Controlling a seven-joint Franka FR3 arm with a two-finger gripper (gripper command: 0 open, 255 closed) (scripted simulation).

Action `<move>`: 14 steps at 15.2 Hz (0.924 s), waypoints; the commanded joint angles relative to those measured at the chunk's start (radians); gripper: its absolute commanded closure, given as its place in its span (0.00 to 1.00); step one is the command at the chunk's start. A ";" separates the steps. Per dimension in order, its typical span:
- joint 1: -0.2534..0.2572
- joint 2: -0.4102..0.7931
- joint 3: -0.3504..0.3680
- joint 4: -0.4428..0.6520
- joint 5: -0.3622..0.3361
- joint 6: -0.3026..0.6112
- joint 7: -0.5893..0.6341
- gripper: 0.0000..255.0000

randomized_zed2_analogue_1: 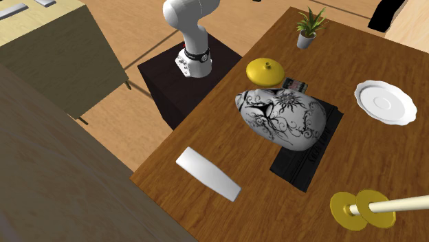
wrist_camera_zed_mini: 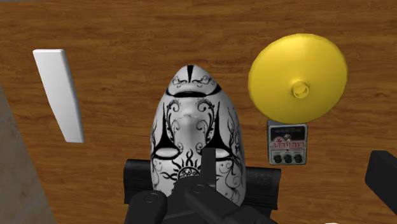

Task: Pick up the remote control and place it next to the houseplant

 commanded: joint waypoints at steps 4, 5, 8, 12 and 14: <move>-0.015 0.041 -0.056 -0.026 -0.027 0.060 -0.054 0.00; -0.021 0.057 -0.075 -0.033 -0.035 0.080 -0.072 0.00; -0.036 0.113 -0.131 -0.044 -0.058 0.140 -0.126 0.00; -0.052 0.204 -0.205 -0.043 -0.081 0.221 -0.198 0.00; -0.059 0.256 -0.241 -0.035 -0.088 0.260 -0.234 0.00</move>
